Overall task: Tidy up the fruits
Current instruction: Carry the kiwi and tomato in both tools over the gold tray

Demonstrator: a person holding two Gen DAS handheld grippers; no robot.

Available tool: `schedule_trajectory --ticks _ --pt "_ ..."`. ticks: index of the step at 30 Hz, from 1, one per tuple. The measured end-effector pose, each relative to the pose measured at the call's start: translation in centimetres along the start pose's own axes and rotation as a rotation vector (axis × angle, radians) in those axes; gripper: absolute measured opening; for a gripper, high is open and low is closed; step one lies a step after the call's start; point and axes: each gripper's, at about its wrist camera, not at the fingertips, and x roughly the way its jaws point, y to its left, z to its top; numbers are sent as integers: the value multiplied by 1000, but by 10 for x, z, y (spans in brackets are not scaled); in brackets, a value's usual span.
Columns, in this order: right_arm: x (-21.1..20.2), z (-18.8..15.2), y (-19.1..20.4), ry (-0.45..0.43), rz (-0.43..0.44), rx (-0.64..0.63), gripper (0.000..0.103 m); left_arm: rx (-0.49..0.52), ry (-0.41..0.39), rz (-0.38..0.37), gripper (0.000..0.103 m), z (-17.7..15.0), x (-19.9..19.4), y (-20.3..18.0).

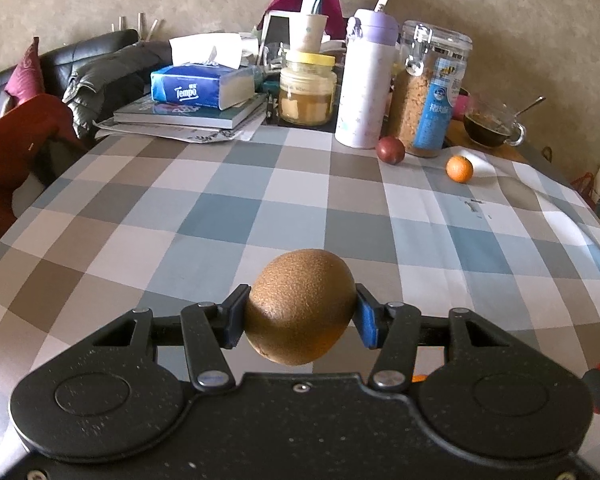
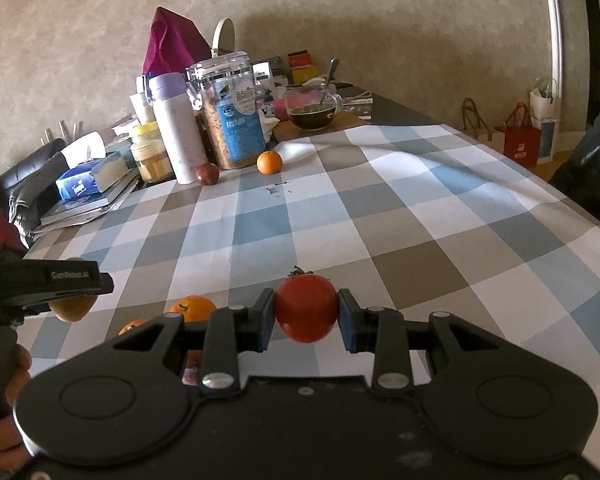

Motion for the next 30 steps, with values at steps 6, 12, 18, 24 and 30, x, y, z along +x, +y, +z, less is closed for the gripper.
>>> schedule_trajectory --ticks 6,12,18,24,30 --pt "3 0 -1 22 -7 10 35 -10 -53 33 59 2 -7 4" --pt "6 0 -2 49 -14 17 35 -46 -116 86 59 4 -14 12" --pt "7 -1 0 61 2 5 35 -48 -118 140 59 9 -21 16" --pt "7 -1 -2 71 10 14 35 -43 -44 103 59 15 -60 25" --pt "8 -1 1 80 26 3 35 7 38 15 59 9 -104 25"
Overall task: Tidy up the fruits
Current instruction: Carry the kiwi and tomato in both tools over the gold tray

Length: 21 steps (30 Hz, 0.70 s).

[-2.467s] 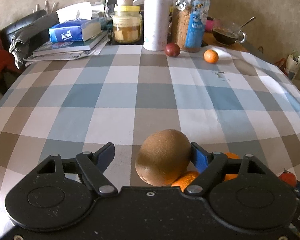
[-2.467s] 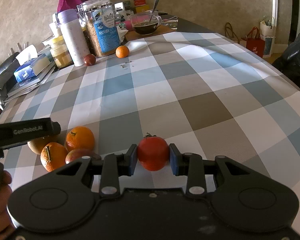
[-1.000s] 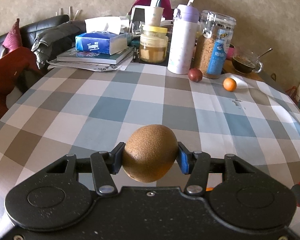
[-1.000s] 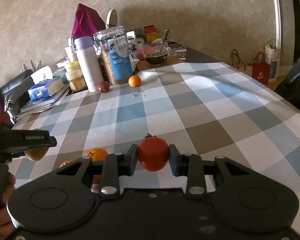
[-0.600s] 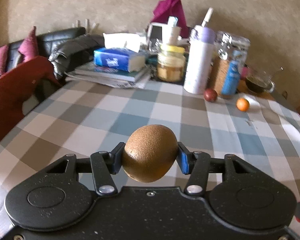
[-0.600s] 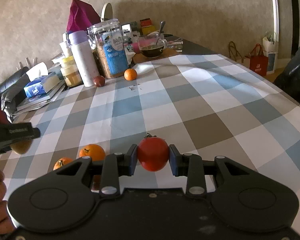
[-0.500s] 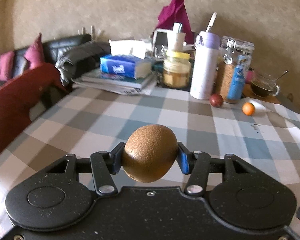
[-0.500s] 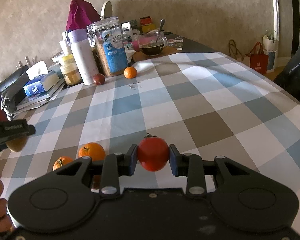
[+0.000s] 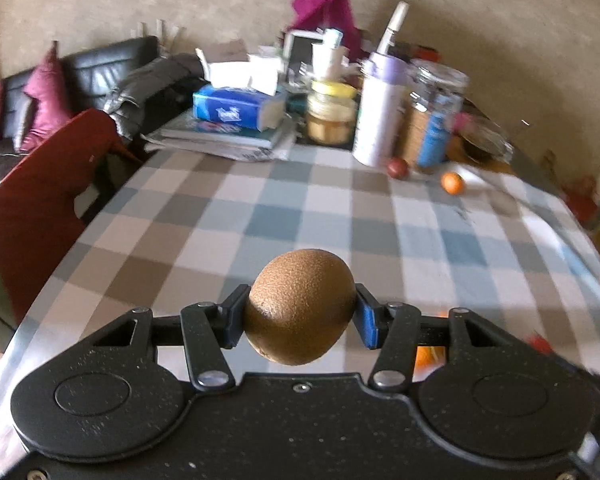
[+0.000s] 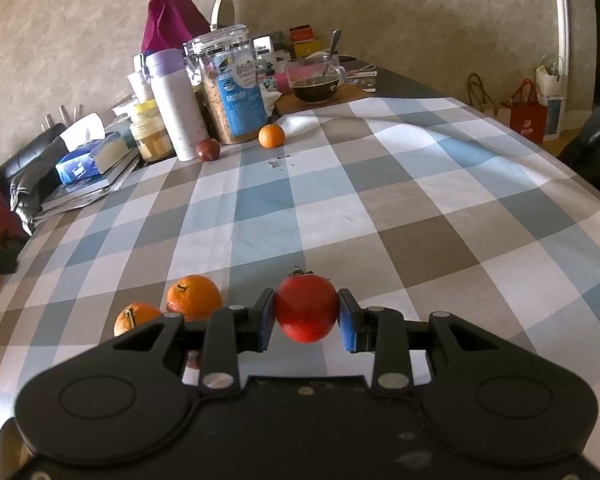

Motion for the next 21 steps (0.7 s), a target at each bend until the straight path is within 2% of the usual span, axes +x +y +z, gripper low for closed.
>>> schedule_trajectory --ticks 9,15,21 --pt "-13 11 -4 37 42 22 35 83 113 -143 59 -32 -36 -14" --pt "-55 19 -2 49 63 7 35 114 149 -168 59 -57 -45 -20" --pt "-103 2 1 47 113 -4 35 106 176 -174 59 -81 -50 -19"
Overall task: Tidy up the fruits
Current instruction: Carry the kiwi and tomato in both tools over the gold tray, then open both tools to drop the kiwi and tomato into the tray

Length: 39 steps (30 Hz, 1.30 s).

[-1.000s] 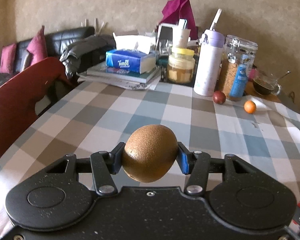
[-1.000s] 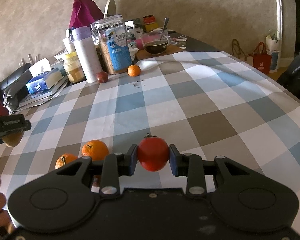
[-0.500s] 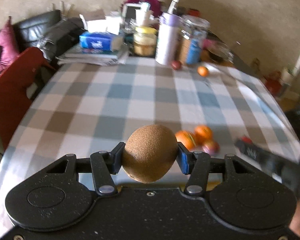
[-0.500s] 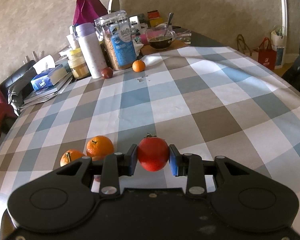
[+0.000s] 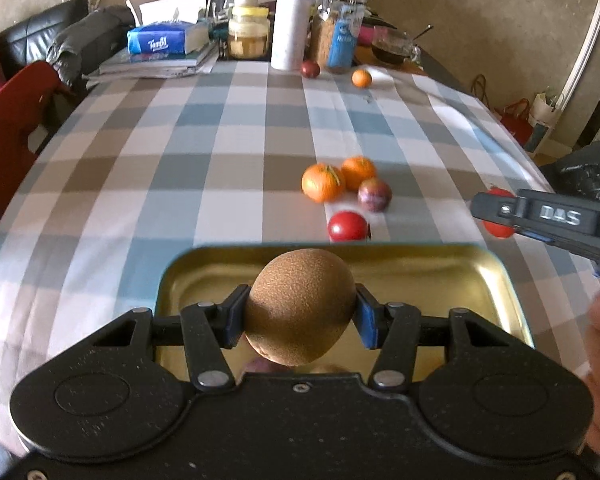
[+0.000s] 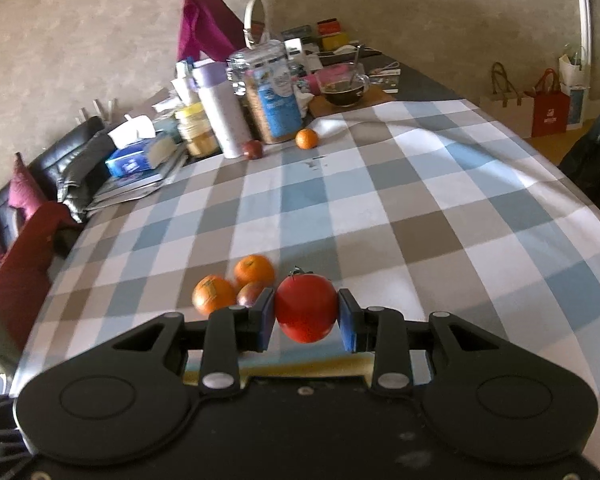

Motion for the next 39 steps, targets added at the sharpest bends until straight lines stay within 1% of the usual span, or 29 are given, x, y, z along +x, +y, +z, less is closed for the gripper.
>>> schedule_trajectory --ticks 5,8,12,17,20,22,27,32,36,39 --pt "-26 -26 3 6 22 5 35 -13 7 12 59 -12 0 0" --pt "-33 -42 4 14 -5 -10 35 -3 7 27 59 -16 2 -2" --pt "-36 -61 7 21 -63 -47 35 3 10 37 59 -21 5 -5" --pt "-38 -78 1 46 -75 -52 35 -5 23 53 59 -29 10 -4" --pt "-38 -86 -1 52 -84 -57 35 10 13 70 59 -31 11 -5" --pt "-39 -90 -2 55 -84 -62 35 19 7 78 59 -31 13 -6" --pt "-39 -93 -1 45 -88 -82 35 15 11 54 59 -29 14 -6" --pt "-40 -94 0 36 -61 -79 35 42 -57 32 60 -26 3 -12" --pt "-39 -93 0 43 -42 -73 36 71 -98 69 61 -24 -3 -19" --pt "-39 -94 1 38 -41 -74 36 68 -82 71 61 -24 0 -18"
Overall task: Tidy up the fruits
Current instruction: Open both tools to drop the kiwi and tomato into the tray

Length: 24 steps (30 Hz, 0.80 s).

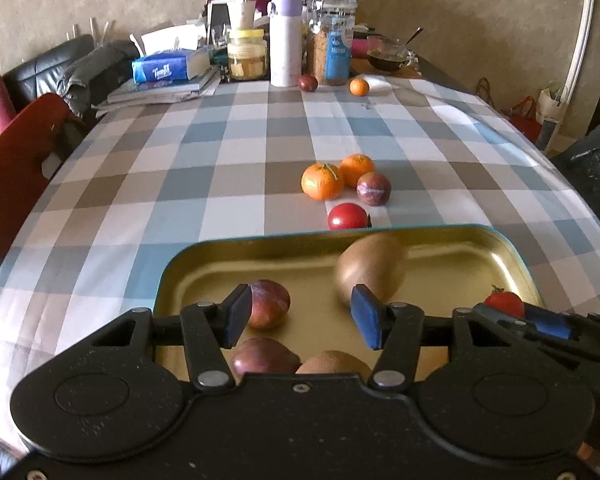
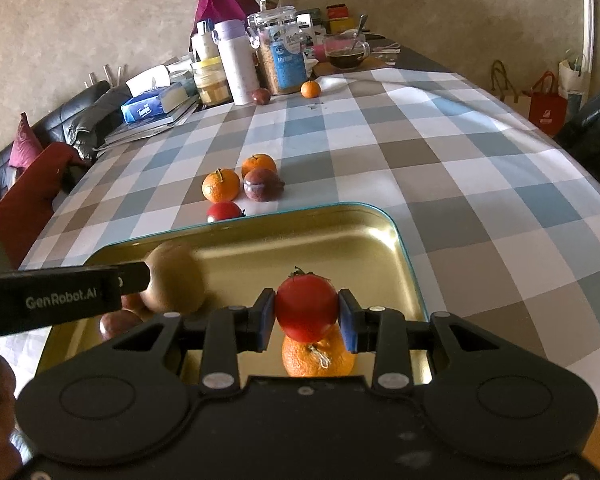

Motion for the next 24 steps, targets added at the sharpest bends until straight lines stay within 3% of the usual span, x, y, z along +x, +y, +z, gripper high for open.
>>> schedule_trajectory --ticks 24 --pt "-14 4 5 -63 53 -10 37 -35 19 28 61 -1 0 9"
